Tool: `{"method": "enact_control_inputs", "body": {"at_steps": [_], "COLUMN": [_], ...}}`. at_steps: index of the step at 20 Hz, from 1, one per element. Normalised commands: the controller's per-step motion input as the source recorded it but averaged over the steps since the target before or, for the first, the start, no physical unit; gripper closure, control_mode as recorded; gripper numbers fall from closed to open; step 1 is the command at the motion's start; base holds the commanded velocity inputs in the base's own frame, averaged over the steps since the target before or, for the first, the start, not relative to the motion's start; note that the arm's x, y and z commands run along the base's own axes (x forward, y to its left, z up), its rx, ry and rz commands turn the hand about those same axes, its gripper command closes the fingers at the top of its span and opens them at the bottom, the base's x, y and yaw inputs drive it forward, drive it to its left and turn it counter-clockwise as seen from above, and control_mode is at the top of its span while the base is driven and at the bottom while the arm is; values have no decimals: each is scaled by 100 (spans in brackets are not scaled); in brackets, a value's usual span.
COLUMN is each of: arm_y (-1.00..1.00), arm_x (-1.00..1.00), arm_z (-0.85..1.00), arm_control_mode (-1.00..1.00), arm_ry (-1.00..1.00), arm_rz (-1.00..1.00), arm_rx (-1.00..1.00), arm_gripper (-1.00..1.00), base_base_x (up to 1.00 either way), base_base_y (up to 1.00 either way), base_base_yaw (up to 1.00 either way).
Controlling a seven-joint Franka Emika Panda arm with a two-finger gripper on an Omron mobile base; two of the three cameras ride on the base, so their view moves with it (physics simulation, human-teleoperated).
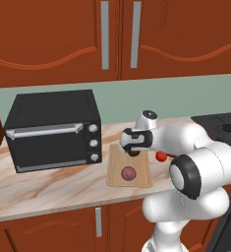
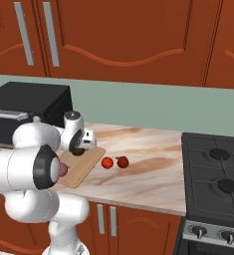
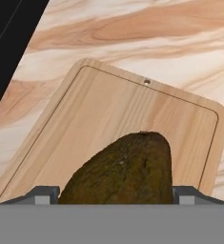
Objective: Place the avocado, onion, tomato, and bell pepper on the cutting board.
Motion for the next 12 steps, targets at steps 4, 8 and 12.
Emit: {"method": "enact_control_inputs", "body": {"at_steps": [4, 8, 12], "arm_y": [0, 0, 0], "arm_x": [27, 13, 3], "arm_z": [-33, -37, -39], "arm_control_mode": [-100, -100, -100], "arm_ry": [4, 2, 0], "arm_rz": [0, 0, 0], "arm_rx": [0, 0, 0], "arm_gripper": [100, -100, -100], "base_base_x": [0, 0, 0], "base_base_y": [0, 0, 0], "base_base_yaw": [0, 0, 0]}}
